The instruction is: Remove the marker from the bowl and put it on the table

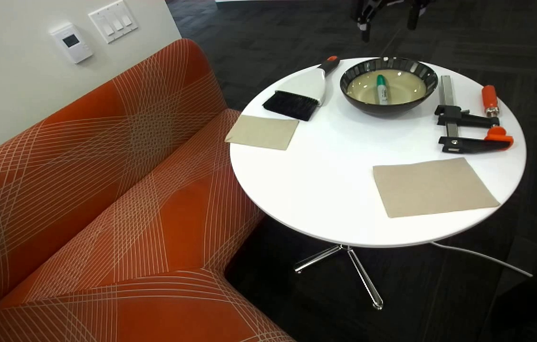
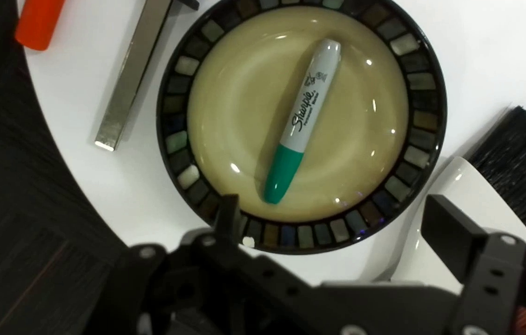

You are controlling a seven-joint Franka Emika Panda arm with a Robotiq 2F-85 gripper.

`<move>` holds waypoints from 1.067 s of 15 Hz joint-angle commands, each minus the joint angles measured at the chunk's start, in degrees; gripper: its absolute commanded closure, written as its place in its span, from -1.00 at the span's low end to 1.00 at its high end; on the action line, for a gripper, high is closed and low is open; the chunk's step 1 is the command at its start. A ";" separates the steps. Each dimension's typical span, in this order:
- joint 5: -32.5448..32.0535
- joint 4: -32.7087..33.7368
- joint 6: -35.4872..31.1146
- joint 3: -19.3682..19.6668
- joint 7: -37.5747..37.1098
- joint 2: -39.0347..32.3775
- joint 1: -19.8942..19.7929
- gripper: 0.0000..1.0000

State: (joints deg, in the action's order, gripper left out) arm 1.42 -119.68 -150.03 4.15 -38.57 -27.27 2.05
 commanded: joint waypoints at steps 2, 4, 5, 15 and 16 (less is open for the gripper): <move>6.21 3.46 -3.47 0.53 -0.19 -6.59 0.19 -1.00; 7.81 4.38 -4.33 0.81 -0.23 -8.73 0.45 -1.00; 8.40 4.89 -4.52 0.95 -0.26 -9.73 0.55 -1.00; 9.60 9.41 -3.83 3.25 -1.25 -16.71 1.64 -1.00; 9.63 9.53 -4.08 3.26 -1.19 -17.06 1.68 -0.50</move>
State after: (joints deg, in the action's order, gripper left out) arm 9.81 -111.88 -154.13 6.13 -38.57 -42.78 2.18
